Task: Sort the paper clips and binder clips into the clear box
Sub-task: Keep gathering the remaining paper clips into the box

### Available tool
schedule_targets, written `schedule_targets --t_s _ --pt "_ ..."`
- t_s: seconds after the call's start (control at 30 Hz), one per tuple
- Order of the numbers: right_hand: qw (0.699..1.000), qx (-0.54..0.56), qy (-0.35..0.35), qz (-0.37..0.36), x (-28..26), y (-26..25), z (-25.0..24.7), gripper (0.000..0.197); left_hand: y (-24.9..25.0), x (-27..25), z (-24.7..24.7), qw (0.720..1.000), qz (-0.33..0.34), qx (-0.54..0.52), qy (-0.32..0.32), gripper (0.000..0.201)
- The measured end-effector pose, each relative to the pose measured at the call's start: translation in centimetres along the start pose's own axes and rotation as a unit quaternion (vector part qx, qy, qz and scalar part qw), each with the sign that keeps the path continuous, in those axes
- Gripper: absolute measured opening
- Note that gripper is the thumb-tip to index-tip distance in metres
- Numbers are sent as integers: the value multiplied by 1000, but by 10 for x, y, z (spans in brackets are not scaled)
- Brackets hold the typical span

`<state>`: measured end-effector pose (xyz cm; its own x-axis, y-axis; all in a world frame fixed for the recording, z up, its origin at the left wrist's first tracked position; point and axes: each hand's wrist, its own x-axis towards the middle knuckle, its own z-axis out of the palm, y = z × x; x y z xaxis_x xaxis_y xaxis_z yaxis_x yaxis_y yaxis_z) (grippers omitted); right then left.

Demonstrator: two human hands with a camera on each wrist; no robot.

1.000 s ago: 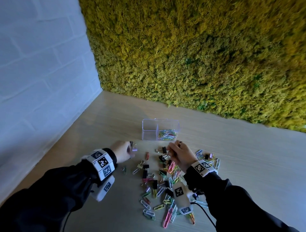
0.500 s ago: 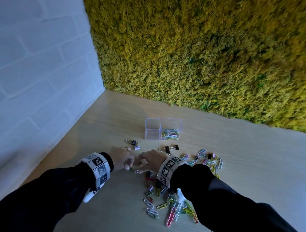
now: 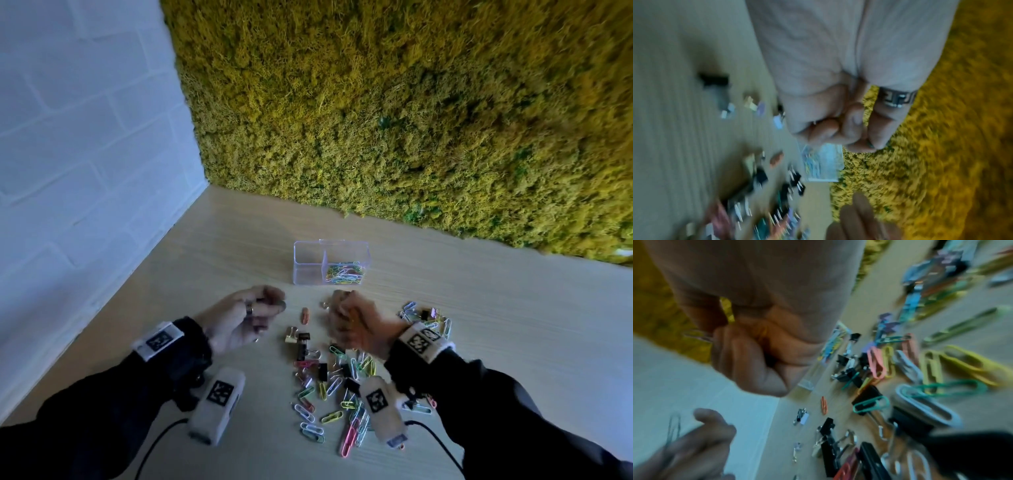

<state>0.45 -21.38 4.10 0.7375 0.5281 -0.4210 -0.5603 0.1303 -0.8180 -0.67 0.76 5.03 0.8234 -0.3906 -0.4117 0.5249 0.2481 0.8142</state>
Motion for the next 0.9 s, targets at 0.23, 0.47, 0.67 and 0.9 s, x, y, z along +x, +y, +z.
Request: schedule_targets --t_s 0.23,0.47,0.67,0.9 --pt "998 50 44 8 -43 22 -30 34 -38 0 12 966 -127 -195 -110 31" --pt "895 -446 8 24 -74 41 -23 26 -69 -7 21 933 -43 356 -27 29" --pt "639 -766 -41 50 -72 66 -19 75 -87 -27 38 609 -1 790 -66 67" --pt "613 -788 -52 2 -65 56 -8 44 -94 -26 45 546 62 834 -57 52"
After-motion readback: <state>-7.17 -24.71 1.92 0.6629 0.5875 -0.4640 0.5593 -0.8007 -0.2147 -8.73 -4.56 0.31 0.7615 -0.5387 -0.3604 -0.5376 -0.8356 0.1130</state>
